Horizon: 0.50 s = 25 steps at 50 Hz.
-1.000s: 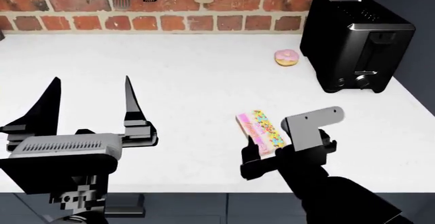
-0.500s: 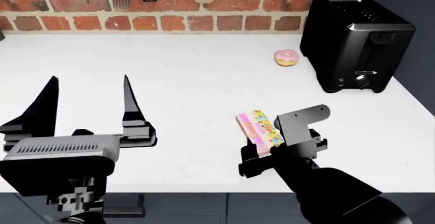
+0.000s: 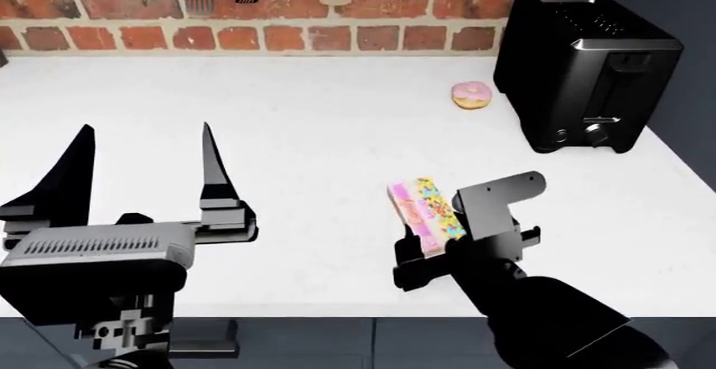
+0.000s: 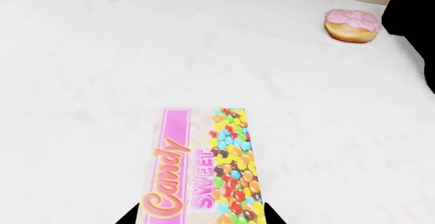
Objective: Pick the bar and peanut butter from the counter and place them in the cabinets closest to them.
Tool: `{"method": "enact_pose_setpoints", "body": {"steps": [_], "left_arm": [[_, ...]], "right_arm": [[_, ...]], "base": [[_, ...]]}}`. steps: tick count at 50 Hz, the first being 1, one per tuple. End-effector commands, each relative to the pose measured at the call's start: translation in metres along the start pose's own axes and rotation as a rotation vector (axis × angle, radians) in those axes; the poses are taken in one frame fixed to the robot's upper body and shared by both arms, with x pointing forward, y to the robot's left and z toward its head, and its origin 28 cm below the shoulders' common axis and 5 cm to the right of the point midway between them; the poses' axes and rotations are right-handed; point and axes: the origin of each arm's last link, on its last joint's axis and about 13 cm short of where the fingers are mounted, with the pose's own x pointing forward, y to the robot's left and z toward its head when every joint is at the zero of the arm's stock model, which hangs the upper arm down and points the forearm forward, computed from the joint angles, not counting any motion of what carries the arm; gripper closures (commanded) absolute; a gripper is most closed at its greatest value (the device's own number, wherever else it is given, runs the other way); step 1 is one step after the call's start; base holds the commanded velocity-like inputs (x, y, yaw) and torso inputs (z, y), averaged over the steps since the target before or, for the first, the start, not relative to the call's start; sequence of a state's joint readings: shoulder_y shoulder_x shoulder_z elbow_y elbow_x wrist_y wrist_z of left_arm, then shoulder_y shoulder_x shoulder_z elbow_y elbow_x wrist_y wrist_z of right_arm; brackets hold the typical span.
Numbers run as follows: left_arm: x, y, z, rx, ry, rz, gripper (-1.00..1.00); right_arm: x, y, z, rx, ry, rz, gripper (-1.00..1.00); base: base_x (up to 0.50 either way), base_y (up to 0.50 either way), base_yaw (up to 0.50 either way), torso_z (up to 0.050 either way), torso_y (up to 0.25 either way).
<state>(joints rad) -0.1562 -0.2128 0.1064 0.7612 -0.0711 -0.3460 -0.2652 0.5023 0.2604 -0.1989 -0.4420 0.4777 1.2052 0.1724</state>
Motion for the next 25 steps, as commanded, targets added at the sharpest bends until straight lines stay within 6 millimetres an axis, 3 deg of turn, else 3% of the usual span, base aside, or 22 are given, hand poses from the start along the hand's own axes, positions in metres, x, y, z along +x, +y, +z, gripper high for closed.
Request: {"method": "enact_pose_setpoints", "body": {"steps": [1,8,14,17,21,25], "left_arm": [[0.000,-0.001,0.000,0.001,-0.001,-0.002,-1.00],[0.002,-0.002,-0.002,0.005,0.006,0.003,-1.00],[0.022,-0.012,-0.004,0.004,0.013,0.011,-1.00],[0.049,-0.019,-0.009,-0.029,0.029,0.029,-1.00],[0.099,-0.032,-0.020,-0.115,0.083,0.046,-1.00],[0.156,-0.050,-0.049,-0.164,0.259,0.098,-1.00]], "right_arm": [[-0.028,0.002,0.018,0.013,-0.209,-0.025,1.00],[-0.066,0.005,0.039,0.088,-0.458,-0.040,1.00],[-0.092,0.004,0.052,0.101,-0.578,-0.051,1.00],[-0.105,0.006,0.060,0.079,-0.632,-0.062,1.00],[-0.121,0.010,0.072,0.035,-0.668,-0.082,1.00],[-0.135,0.015,0.083,0.005,-0.686,-0.052,1.00]], "base": [[0.00,0.00,0.00,0.000,0.000],[0.00,0.00,0.00,0.000,0.000],[0.00,0.00,0.00,0.000,0.000],[0.00,0.00,0.00,0.000,0.000],[0.00,0.00,0.00,0.000,0.000],[0.00,0.00,0.00,0.000,0.000]]}}
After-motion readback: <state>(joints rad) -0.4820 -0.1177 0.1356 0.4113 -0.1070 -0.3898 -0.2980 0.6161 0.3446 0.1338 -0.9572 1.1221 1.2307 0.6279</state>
